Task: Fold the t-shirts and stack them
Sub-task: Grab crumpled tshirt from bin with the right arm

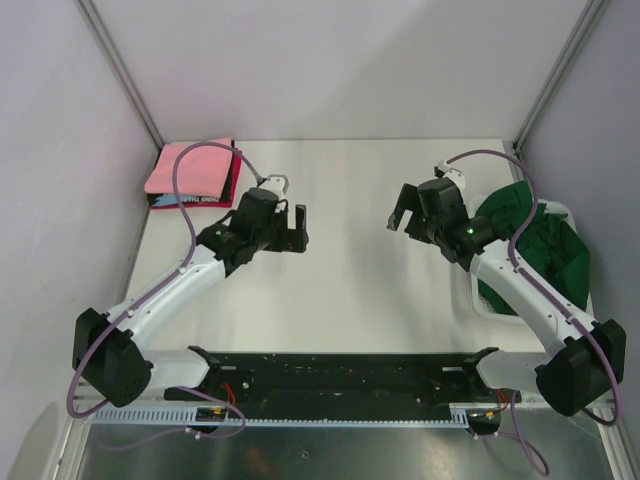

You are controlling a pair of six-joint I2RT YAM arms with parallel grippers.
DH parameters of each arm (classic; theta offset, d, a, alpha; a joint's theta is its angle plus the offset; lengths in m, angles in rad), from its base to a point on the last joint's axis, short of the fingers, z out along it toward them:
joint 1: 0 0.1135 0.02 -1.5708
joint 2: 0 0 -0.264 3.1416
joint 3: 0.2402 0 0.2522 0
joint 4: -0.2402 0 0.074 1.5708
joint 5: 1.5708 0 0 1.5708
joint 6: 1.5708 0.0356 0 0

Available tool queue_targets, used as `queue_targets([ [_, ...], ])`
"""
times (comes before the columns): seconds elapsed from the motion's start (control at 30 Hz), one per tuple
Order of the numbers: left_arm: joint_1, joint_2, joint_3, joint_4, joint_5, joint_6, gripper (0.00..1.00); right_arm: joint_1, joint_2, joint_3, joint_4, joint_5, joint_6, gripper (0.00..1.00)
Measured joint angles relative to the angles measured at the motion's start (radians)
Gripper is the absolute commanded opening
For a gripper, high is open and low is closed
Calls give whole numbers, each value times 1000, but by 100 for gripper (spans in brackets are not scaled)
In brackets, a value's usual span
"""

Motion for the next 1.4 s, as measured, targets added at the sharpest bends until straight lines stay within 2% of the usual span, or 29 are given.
queue_targets([
  [0.17, 0, 0, -3, 0, 0, 0, 100, -13, 0, 0, 0, -7, -3, 99],
  [0.3, 0, -10, -9, 0, -1, 7, 100, -93, 0, 0, -3, -37, -3, 99],
  [0.43, 0, -24, -14, 0, -6, 10, 100, -250, -2, 0, -11, -56, -10, 99],
  [0.7, 0, -31, -14, 0, -7, 25, 100, -688, -2, 0, -68, -54, -10, 99],
  [0.8, 0, -32, -14, 0, -6, 26, 100, -793, 14, 0, -70, -47, -2, 99],
  [1.0, 1, -32, -14, 0, 0, 26, 99, -874, 129, 0, -42, -45, 18, 99],
  [1.4, 1, -29, -14, 0, 0, 26, 100, -905, 377, -61, 86, -45, 51, 99],
])
